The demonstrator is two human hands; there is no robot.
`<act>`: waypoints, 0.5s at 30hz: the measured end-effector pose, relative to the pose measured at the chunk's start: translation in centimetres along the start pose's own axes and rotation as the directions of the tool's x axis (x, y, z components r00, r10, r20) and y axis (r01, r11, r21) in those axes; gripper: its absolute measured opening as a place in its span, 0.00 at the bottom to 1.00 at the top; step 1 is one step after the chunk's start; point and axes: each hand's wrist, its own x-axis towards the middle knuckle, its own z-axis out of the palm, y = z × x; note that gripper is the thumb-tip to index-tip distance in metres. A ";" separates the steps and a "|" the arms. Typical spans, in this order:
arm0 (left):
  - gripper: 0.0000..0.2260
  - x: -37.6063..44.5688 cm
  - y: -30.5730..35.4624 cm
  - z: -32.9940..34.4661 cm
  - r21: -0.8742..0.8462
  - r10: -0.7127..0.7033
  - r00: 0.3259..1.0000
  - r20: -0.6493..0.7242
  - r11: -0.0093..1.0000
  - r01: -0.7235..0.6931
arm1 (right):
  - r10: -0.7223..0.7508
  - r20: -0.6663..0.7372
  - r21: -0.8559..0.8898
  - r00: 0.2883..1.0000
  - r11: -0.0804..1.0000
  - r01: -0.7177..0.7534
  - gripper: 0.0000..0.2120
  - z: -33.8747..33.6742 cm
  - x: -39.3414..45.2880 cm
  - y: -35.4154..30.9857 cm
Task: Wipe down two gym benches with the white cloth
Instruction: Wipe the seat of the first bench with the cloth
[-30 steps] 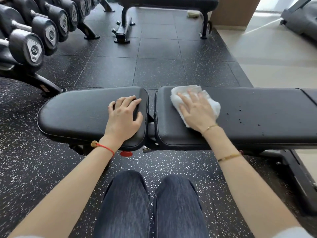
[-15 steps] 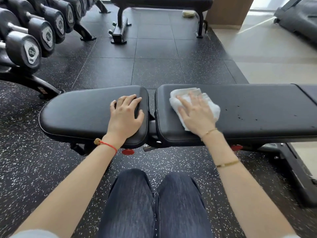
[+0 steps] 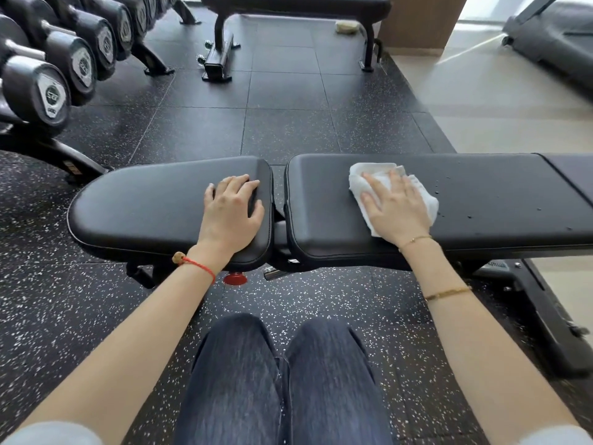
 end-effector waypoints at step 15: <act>0.19 -0.6 10.1 2.6 -0.082 0.132 0.985 0.110 0.989 -0.123 | -0.070 0.015 0.061 0.997 0.996 0.069 0.23 -0.6 -3.1 -1.6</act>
